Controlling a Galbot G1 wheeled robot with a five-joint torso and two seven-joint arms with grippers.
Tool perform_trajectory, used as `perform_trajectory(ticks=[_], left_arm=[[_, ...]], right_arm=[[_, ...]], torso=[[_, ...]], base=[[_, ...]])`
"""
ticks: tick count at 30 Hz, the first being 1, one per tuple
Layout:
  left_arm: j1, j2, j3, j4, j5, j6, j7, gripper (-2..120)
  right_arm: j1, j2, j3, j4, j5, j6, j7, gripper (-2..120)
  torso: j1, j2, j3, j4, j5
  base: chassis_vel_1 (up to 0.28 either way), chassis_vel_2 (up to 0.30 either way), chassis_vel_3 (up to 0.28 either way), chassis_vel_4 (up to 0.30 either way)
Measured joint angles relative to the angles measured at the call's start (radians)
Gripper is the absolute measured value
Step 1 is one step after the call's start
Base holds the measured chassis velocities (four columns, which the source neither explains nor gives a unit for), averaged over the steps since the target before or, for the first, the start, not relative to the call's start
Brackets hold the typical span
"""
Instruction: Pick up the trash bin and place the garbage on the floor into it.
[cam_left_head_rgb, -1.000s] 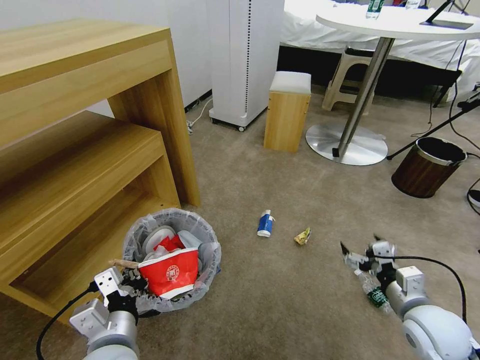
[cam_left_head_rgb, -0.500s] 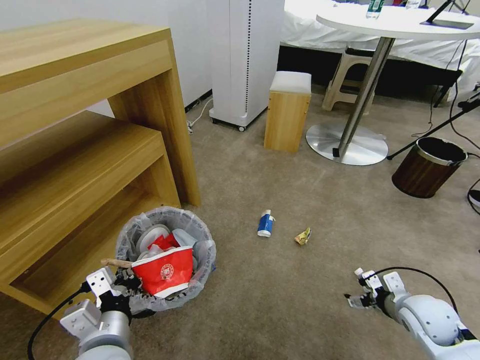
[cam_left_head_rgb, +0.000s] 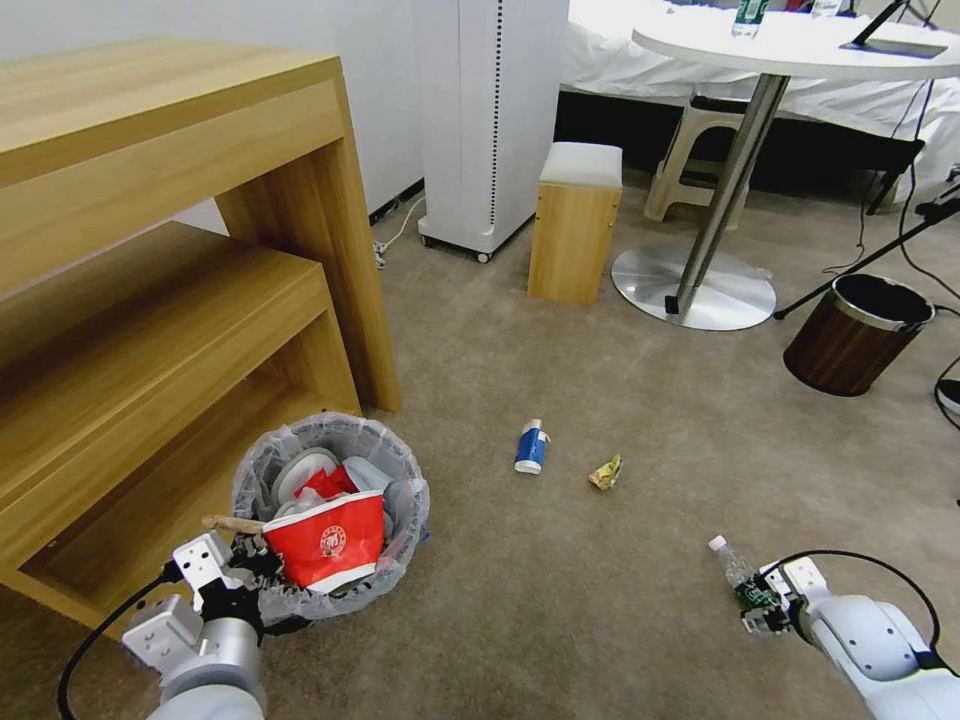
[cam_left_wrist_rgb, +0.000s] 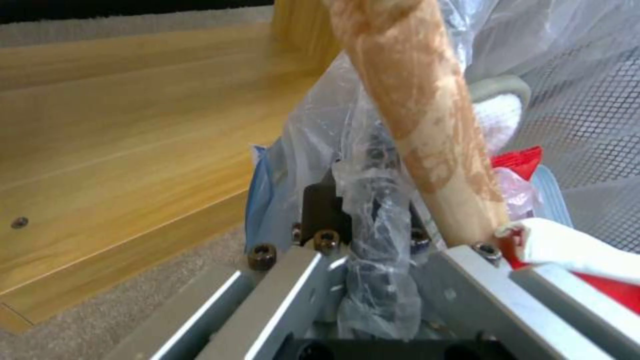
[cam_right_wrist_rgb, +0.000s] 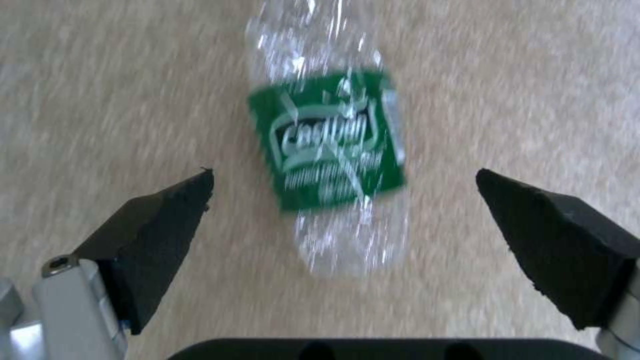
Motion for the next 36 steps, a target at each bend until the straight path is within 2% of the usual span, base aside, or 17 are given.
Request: perform_trajectory(ticks=[11, 13, 14, 17, 20, 21, 22, 24, 25, 26, 28, 31, 33, 35, 36], left_arm=[[0.010, -0.004, -0.002, -0.003, 0.008, -0.001, -0.001, 1], [0.011, -0.007, 0.002, -0.003, 0.014, -0.002, -0.001, 1], [0.011, -0.007, 0.002, -0.003, 0.014, -0.002, -0.001, 1], [0.012, -0.011, 0.009, -0.004, 0.023, -0.004, -0.001, 1], [0.013, -0.014, 0.013, -0.005, 0.029, -0.005, -0.001, 1], [0.015, -0.015, 0.015, -0.006, 0.031, -0.005, -0.001, 1], [0.015, -0.015, 0.015, -0.006, 0.031, -0.005, -0.001, 1], [0.019, -0.017, 0.017, -0.008, 0.033, -0.006, -0.001, 1], [0.019, -0.017, 0.017, -0.008, 0.033, -0.006, -0.001, 1], [0.022, -0.017, 0.018, -0.010, 0.035, -0.008, -0.001, 1], [0.023, -0.017, 0.018, -0.011, 0.035, -0.009, -0.001, 1], [0.029, -0.017, 0.018, -0.012, 0.036, -0.012, -0.001, 1], [0.029, -0.017, 0.018, -0.012, 0.036, -0.013, -0.001, 1], [0.029, -0.017, 0.018, -0.012, 0.037, -0.014, -0.001, 1], [0.028, -0.018, 0.020, -0.008, 0.040, -0.015, -0.001, 1]], right_arm=[[0.066, 0.026, -0.016, -0.108, -0.072, 0.052, 0.005, 97], [0.065, 0.028, -0.015, -0.124, -0.089, 0.073, 0.006, 90], [0.065, 0.028, -0.015, -0.124, -0.089, 0.073, 0.006, 90], [0.055, 0.028, -0.009, -0.127, -0.097, 0.094, 0.008, 76], [0.049, 0.028, -0.007, -0.127, -0.104, 0.105, 0.010, 69], [0.048, 0.030, -0.007, -0.129, -0.109, 0.112, 0.014, 62], [0.048, 0.030, -0.007, -0.129, -0.109, 0.112, 0.014, 62], [0.049, 0.034, -0.009, -0.144, -0.125, 0.126, 0.020, 52], [0.049, 0.034, -0.009, -0.144, -0.125, 0.126, 0.020, 52], [0.052, 0.038, -0.010, -0.157, -0.135, 0.134, 0.022, 45], [0.055, 0.042, -0.011, -0.166, -0.141, 0.138, 0.023, 43], [0.061, 0.049, -0.014, -0.175, -0.141, 0.153, 0.033, 26], [0.056, 0.049, -0.014, -0.165, -0.127, 0.161, 0.035, 22], [0.031, 0.044, -0.016, -0.106, -0.067, 0.220, 0.039, 18], [0.008, 0.038, -0.014, -0.050, -0.021, 0.285, 0.038, 14]], torso=[[0.000, 0.000, 0.000, 0.0001, -0.0001], [0.000, 0.000, 0.000, 0.0000, 0.0000], [0.000, 0.000, 0.000, 0.0000, 0.0000], [0.000, 0.000, 0.000, -0.0001, -0.0001], [0.000, 0.000, 0.000, -0.0001, -0.0001], [0.000, 0.000, 0.000, 0.0000, -0.0001], [0.000, 0.000, 0.000, 0.0000, -0.0001], [0.000, 0.000, 0.000, 0.0000, -0.0002], [0.000, 0.000, 0.000, 0.0000, -0.0002], [0.000, 0.000, 0.000, 0.0000, -0.0006], [0.000, 0.000, 0.000, 0.0000, -0.0006], [0.000, 0.000, 0.000, -0.0001, -0.0007], [0.000, 0.000, 0.000, -0.0001, -0.0005], [0.000, 0.000, 0.000, -0.0002, 0.0011], [0.000, 0.000, 0.000, 0.0001, 0.0012]], base=[[0.000, 0.000, 0.000, 0.000], [0.000, 0.000, 0.000, 0.000], [0.000, 0.000, 0.000, 0.000], [0.000, 0.000, 0.000, 0.000], [0.000, 0.000, 0.000, 0.000], [0.000, 0.000, 0.000, 0.000], [0.000, 0.000, 0.000, 0.000], [0.000, 0.000, 0.000, 0.000], [0.000, 0.000, 0.000, 0.000], [0.000, 0.000, 0.000, 0.000], [0.000, 0.000, 0.000, 0.000], [0.000, 0.000, 0.000, 0.000], [0.000, 0.000, 0.000, 0.000], [0.000, 0.000, 0.000, 0.000], [0.000, 0.000, 0.000, 0.000]])
